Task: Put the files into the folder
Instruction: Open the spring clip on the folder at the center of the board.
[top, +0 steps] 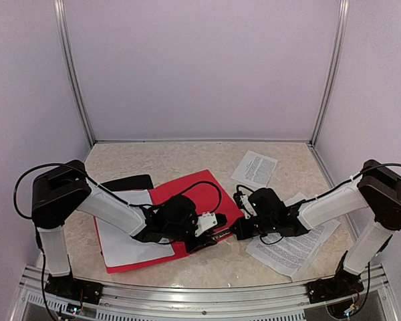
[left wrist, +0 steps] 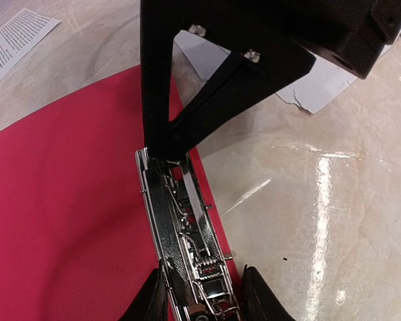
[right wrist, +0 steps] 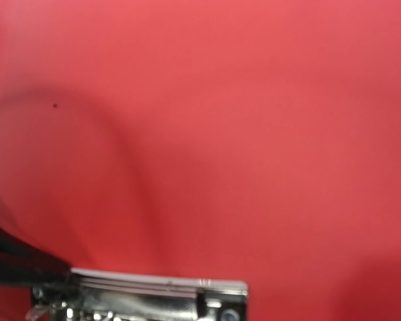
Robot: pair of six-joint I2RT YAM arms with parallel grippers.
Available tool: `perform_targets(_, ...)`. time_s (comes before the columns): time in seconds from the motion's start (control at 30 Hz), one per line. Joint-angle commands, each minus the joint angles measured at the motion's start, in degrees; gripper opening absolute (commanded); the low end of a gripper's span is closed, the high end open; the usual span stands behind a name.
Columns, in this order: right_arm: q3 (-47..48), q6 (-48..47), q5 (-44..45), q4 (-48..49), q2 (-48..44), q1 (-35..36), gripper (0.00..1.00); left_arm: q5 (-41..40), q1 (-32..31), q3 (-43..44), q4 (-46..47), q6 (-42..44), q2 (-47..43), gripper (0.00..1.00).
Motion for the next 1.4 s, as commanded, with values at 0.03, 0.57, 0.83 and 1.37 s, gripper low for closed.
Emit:
perform_targets(0.03, -1.18, -0.12, -0.44, -6.94, 1.45, 1.25, 0.0, 0.77, 0.95, -0.34, -4.99, -3.72, 1.84, 0.24)
perform_targets(0.57, 1.94, -1.01, 0.27, -8.89, 6.28, 1.65, 0.0, 0.25, -1.55, -1.89, -2.84, -0.25, 4.15, 0.0)
perform_targets(0.83, 1.66, -0.65, -0.58, -6.89, 7.45, 1.65, 0.0, 1.79, -2.98, -5.33, 1.58, 5.1, 3.53, 0.0)
perform_targets(1.37, 4.49, -3.7, -1.32, -5.68, 7.37, 0.71, 0.0, 9.66, -3.13, -5.07, -1.67, 8.11, 3.48, 0.0)
